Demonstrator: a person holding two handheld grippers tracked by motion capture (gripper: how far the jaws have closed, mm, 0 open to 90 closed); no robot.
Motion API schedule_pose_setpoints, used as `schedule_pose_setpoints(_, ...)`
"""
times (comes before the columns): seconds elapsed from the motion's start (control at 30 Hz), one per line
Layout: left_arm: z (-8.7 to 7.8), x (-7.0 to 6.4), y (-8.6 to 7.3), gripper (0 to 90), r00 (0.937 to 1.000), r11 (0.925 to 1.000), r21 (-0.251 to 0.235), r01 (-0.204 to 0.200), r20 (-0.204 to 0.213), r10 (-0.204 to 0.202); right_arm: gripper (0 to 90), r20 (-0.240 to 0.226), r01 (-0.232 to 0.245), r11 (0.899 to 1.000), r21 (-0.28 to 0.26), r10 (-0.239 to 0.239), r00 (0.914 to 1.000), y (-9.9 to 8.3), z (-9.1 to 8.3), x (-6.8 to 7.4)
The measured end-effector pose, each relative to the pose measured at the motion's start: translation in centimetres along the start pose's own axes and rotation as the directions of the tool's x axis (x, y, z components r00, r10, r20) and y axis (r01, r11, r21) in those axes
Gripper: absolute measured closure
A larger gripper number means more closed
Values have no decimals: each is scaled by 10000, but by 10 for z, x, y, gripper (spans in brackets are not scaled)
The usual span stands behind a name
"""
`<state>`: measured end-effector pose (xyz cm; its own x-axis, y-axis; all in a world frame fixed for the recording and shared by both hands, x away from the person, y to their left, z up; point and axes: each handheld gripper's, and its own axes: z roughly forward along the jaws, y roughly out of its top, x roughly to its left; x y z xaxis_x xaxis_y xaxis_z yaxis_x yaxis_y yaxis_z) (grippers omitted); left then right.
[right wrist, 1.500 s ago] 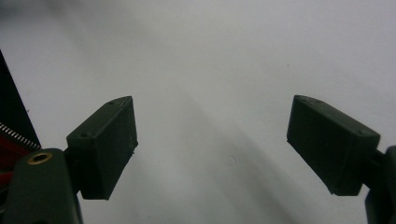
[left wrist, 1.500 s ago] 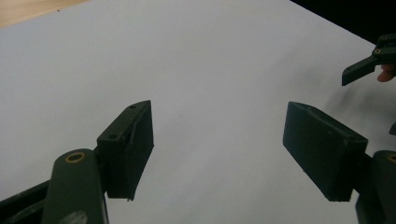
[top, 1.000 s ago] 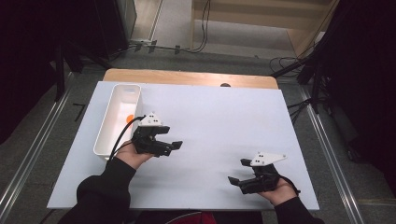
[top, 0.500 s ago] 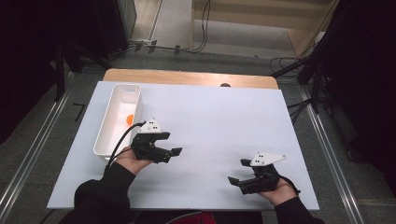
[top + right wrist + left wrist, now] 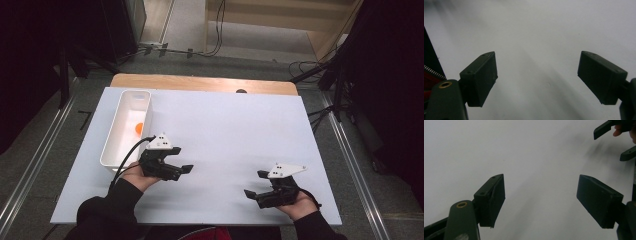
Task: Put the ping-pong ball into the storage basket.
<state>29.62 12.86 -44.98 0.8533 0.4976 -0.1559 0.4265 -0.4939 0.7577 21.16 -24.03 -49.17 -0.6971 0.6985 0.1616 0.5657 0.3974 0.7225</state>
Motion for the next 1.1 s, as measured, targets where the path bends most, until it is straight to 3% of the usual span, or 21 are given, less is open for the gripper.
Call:
schedule_pose_setpoints(0.23, -1, -2, -8, 232, 9998, 9996, 206, -185, 118, 182, 148, -25, -60, 10000, 44, 60, 10000, 0, 0, 0)
schedule_pose_setpoints(0.5, -4, -3, -19, 232, 9972, 9982, 484, -352, 671, 319, 148, -14, -51, 10000, 33, 51, 10000, 0, 0, 0)
schedule_pose_setpoints(0.67, -5, -3, -26, 232, 9970, 9964, 707, -467, 657, 421, 148, -3, -69, 10000, 24, 69, 10000, 0, 0, 1)
schedule_pose_setpoints(0.83, -6, -1, -31, 231, 9973, 9954, 883, -366, 664, 307, 148, -2, -82, 10000, 35, 82, 10000, 0, 0, 1)
schedule_pose_setpoints(0.97, -9, 1, -34, 231, 9954, 9969, 776, -110, 961, 35, 148, 6, -70, 10000, 39, 70, 10000, 0, 0, 0)
schedule_pose_setpoints(1.1, -14, 4, -38, 231, 9954, 9979, 647, -27, 959, -35, 148, 8, -27, 10000, 38, 27, 10000, 0, 0, 0)
